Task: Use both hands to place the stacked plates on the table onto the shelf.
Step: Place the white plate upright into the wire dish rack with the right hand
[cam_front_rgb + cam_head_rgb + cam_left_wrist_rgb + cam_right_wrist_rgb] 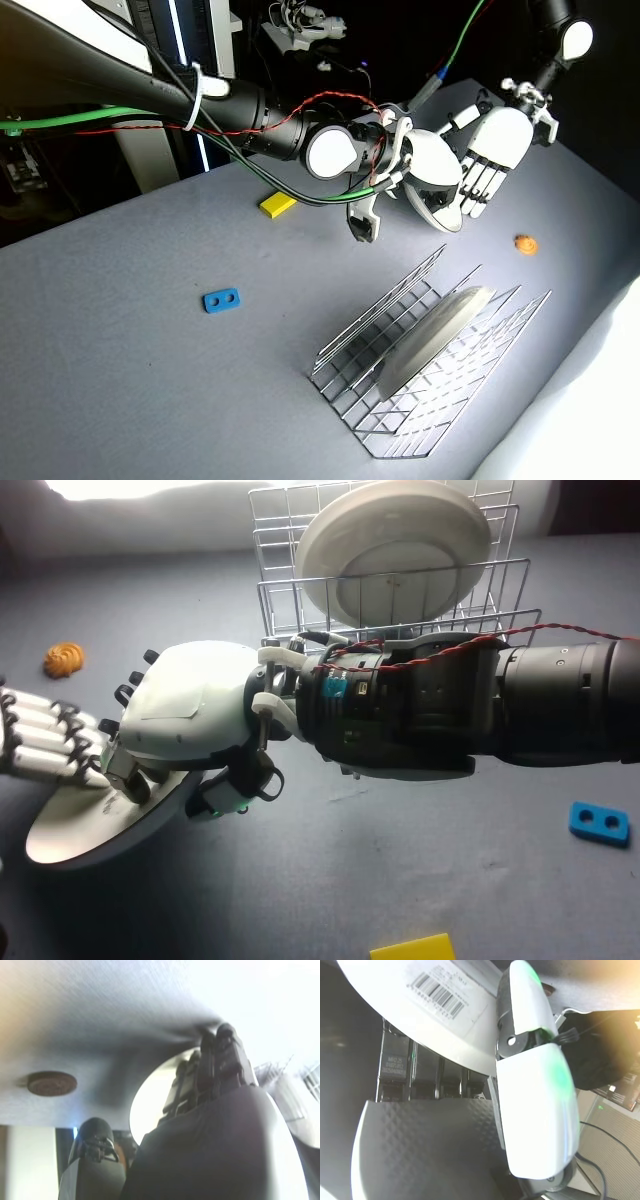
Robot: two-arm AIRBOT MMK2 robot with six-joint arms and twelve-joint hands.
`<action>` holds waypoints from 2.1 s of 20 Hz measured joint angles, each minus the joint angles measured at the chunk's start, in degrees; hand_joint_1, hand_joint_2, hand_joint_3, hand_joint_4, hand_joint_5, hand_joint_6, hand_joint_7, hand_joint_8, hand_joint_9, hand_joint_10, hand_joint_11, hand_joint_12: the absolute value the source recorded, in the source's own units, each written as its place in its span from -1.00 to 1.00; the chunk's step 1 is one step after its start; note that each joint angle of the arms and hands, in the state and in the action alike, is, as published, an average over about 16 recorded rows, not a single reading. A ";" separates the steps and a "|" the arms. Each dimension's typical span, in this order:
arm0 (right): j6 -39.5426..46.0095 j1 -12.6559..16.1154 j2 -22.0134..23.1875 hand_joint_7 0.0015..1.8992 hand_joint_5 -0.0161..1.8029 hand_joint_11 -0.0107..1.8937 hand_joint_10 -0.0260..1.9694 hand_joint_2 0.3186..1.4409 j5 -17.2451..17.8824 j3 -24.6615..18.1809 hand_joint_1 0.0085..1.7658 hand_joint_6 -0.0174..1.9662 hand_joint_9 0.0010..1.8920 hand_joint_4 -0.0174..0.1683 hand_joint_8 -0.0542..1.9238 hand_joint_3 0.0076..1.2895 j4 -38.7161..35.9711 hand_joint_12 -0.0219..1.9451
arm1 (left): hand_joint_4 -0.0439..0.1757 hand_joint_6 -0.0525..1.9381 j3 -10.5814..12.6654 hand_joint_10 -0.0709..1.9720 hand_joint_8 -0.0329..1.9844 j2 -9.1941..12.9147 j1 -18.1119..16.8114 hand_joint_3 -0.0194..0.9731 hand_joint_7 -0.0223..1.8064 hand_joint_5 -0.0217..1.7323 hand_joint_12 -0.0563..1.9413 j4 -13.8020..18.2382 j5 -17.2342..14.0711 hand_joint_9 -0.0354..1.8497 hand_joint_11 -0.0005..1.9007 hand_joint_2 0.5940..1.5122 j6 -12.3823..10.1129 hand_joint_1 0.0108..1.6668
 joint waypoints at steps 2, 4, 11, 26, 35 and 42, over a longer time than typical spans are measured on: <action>0.03 -0.03 0.47 -0.08 -0.12 -0.07 -0.73 0.23 -0.04 -0.52 0.41 -0.30 0.13 -0.85 -0.28 -0.99 0.05 0.23 | -0.60 -0.95 0.13 -0.91 -0.97 0.39 -2.48 -0.93 -0.97 -0.97 -0.93 0.67 -0.67 -0.95 -0.98 0.19 -0.65 -0.99; 0.06 0.04 1.14 -0.08 -0.12 -0.08 -0.69 0.23 -0.14 -1.36 0.41 -0.30 0.12 -0.82 -0.26 -0.99 0.21 0.23 | -0.59 -0.94 0.16 -0.92 -0.97 0.95 -5.09 -0.93 -0.97 -0.97 -0.93 1.17 -1.42 -0.95 -0.98 0.19 -1.36 -0.99; 0.16 1.36 5.23 -0.05 -0.08 -0.11 -0.51 0.23 -1.46 -6.68 0.41 -0.28 0.11 -0.76 -0.20 -0.99 1.81 0.25 | -0.55 -0.93 -0.66 -0.92 -0.96 3.72 -13.84 -0.93 -0.96 -0.96 -0.93 2.33 -4.35 -0.94 -0.98 0.19 -4.24 -0.99; 3.17 9.14 22.37 0.08 0.02 -0.02 -0.02 0.23 -6.40 -25.16 0.48 -0.03 0.10 -0.87 -0.12 -0.99 7.26 0.20 | -0.55 -0.93 -2.19 -0.92 -0.96 6.43 -19.99 -0.93 -0.96 -0.95 -0.93 4.39 -7.20 -0.94 -0.98 0.16 -6.93 -1.00; 27.88 15.38 31.42 0.08 0.01 -0.01 0.05 0.23 -5.59 -28.99 0.50 0.01 0.10 -0.86 -0.10 -0.99 -8.89 0.19 | -0.55 -0.93 -2.23 -0.92 -0.96 6.43 -19.32 -0.93 -0.96 -0.95 -0.93 4.38 -7.10 -0.94 -0.98 0.15 -6.57 -1.00; 53.49 20.29 36.02 0.08 0.01 -0.01 0.06 0.23 -6.13 -28.48 0.50 0.02 0.10 -0.85 -0.10 -0.99 -24.36 0.20 | -0.55 -0.93 -2.20 -0.92 -0.96 6.43 -18.71 -0.92 -0.96 -0.95 -0.93 4.34 -7.01 -0.94 -0.98 0.15 -6.29 -1.00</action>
